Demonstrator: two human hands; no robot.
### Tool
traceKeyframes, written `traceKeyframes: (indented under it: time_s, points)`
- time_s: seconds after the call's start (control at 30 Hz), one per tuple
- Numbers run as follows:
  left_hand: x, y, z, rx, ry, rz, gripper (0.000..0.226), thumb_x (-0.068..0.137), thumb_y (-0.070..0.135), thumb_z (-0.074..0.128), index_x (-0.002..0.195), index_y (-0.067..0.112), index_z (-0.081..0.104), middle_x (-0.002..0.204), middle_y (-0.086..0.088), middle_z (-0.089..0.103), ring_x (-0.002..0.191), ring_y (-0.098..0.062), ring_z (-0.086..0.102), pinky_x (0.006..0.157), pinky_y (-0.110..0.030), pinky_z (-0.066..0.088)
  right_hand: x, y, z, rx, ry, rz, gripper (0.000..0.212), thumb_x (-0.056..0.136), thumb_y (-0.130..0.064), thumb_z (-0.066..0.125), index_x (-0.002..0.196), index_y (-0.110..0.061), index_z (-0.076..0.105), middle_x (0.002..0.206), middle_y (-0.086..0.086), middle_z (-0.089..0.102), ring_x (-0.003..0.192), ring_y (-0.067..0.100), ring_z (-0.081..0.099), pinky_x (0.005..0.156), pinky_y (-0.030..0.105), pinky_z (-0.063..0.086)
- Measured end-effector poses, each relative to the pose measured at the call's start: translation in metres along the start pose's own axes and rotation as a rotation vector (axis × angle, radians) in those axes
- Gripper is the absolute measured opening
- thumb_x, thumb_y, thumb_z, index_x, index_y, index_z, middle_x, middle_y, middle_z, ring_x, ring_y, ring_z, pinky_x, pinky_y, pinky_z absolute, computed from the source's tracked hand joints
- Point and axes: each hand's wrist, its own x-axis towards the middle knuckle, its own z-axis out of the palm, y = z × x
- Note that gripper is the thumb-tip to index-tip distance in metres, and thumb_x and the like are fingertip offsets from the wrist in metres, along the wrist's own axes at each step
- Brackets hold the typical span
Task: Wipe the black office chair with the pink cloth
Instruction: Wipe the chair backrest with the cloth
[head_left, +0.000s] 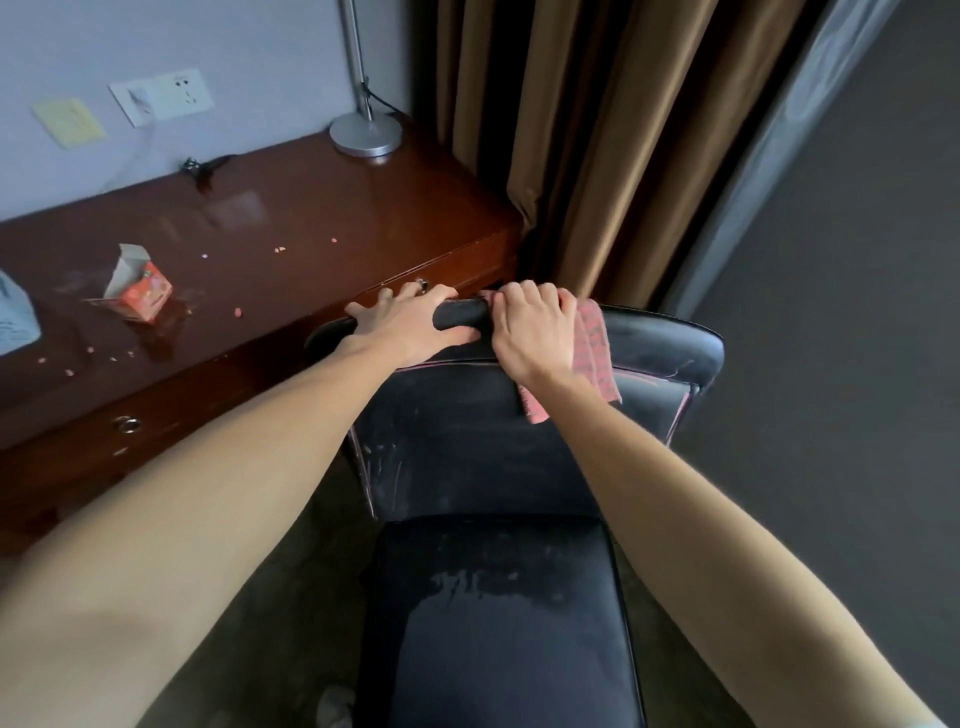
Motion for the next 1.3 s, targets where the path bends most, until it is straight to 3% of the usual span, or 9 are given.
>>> traceKeyframes:
  time_s: [0.1, 0.2, 0.4, 0.57, 0.7, 0.9, 1.07, 1.17, 1.3]
  points:
    - [-0.001, -0.002, -0.002, -0.008, -0.011, -0.024, 0.080, 0.079, 0.086, 0.041, 0.148, 0.046, 0.027, 0.157, -0.003, 0.033, 0.140, -0.041, 0.032, 0.105, -0.068, 0.022, 0.002, -0.017, 0.004, 0.004, -0.033, -0.035, 0.035, 0.103, -0.029, 0.029, 0.101, -0.016, 0.062, 0.109, 0.004, 0.064, 0.107, 0.030, 0.051, 0.100, 0.041, 0.027]
    - [0.000, -0.003, -0.002, 0.016, -0.009, -0.011, 0.080, 0.080, 0.086, 0.040, 0.148, 0.046, 0.028, 0.155, -0.005, 0.037, 0.137, -0.040, 0.038, 0.105, -0.067, 0.024, 0.003, 0.011, -0.005, -0.008, -0.047, -0.018, 0.038, 0.104, -0.033, 0.028, 0.100, -0.015, 0.062, 0.109, 0.007, 0.064, 0.106, 0.032, 0.052, 0.095, 0.042, 0.031]
    - [0.004, 0.006, 0.004, 0.035, -0.001, 0.012, 0.082, 0.080, 0.086, 0.037, 0.151, 0.047, 0.024, 0.162, -0.004, 0.025, 0.144, -0.039, 0.029, 0.109, -0.069, 0.018, -0.001, 0.101, -0.028, -0.015, -0.037, 0.294, 0.036, 0.101, -0.025, 0.029, 0.101, -0.012, 0.063, 0.115, 0.011, 0.063, 0.112, 0.033, 0.049, 0.099, 0.041, 0.029]
    - [0.005, -0.004, -0.001, 0.019, 0.006, 0.050, 0.081, 0.083, 0.083, 0.036, 0.153, 0.048, 0.018, 0.166, -0.002, 0.014, 0.149, -0.035, 0.020, 0.112, -0.068, 0.015, 0.005, 0.081, -0.021, -0.026, -0.003, 0.313, 0.036, 0.100, -0.021, 0.031, 0.105, -0.006, 0.064, 0.118, 0.013, 0.062, 0.116, 0.034, 0.046, 0.106, 0.042, 0.024]
    - [0.002, -0.023, -0.003, -0.004, -0.007, -0.032, 0.088, 0.079, 0.086, 0.037, 0.155, 0.047, 0.015, 0.167, -0.002, 0.007, 0.152, -0.033, 0.010, 0.114, -0.069, 0.009, 0.004, 0.067, -0.018, -0.048, 0.014, 0.325, 0.038, 0.098, -0.022, 0.031, 0.107, -0.006, 0.064, 0.116, 0.014, 0.062, 0.114, 0.035, 0.047, 0.104, 0.042, 0.024]
    - [0.005, -0.018, -0.006, -0.011, -0.006, -0.018, 0.084, 0.081, 0.085, 0.038, 0.153, 0.046, 0.018, 0.165, -0.003, 0.015, 0.149, -0.035, 0.018, 0.111, -0.068, 0.015, 0.009, -0.033, 0.006, 0.029, -0.028, 0.048, 0.036, 0.100, -0.023, 0.031, 0.106, -0.011, 0.065, 0.111, 0.008, 0.064, 0.110, 0.031, 0.050, 0.105, 0.042, 0.025]
    - [0.000, -0.018, -0.004, 0.001, -0.012, -0.022, 0.087, 0.078, 0.088, 0.038, 0.153, 0.048, 0.018, 0.164, -0.001, 0.021, 0.146, -0.034, 0.026, 0.111, -0.064, 0.021, 0.004, -0.017, -0.004, 0.011, -0.080, -0.063, 0.034, 0.103, -0.027, 0.031, 0.107, -0.012, 0.061, 0.113, 0.008, 0.062, 0.110, 0.032, 0.050, 0.099, 0.041, 0.029]
    - [0.002, -0.013, -0.002, -0.002, -0.007, -0.017, 0.089, 0.077, 0.088, 0.039, 0.154, 0.047, 0.019, 0.165, -0.002, 0.018, 0.148, -0.035, 0.023, 0.113, -0.067, 0.017, 0.002, 0.038, -0.022, 0.007, -0.067, 0.073, 0.039, 0.104, -0.033, 0.029, 0.102, -0.012, 0.061, 0.114, 0.011, 0.063, 0.111, 0.035, 0.051, 0.096, 0.043, 0.030]
    - [0.008, -0.006, 0.000, 0.002, -0.006, 0.000, 0.088, 0.077, 0.088, 0.040, 0.153, 0.047, 0.021, 0.166, -0.001, 0.016, 0.149, -0.035, 0.021, 0.112, -0.070, 0.014, -0.007, 0.103, -0.039, -0.003, -0.044, 0.347, 0.034, 0.103, -0.025, 0.030, 0.100, -0.009, 0.060, 0.115, 0.014, 0.062, 0.113, 0.035, 0.049, 0.099, 0.041, 0.028]
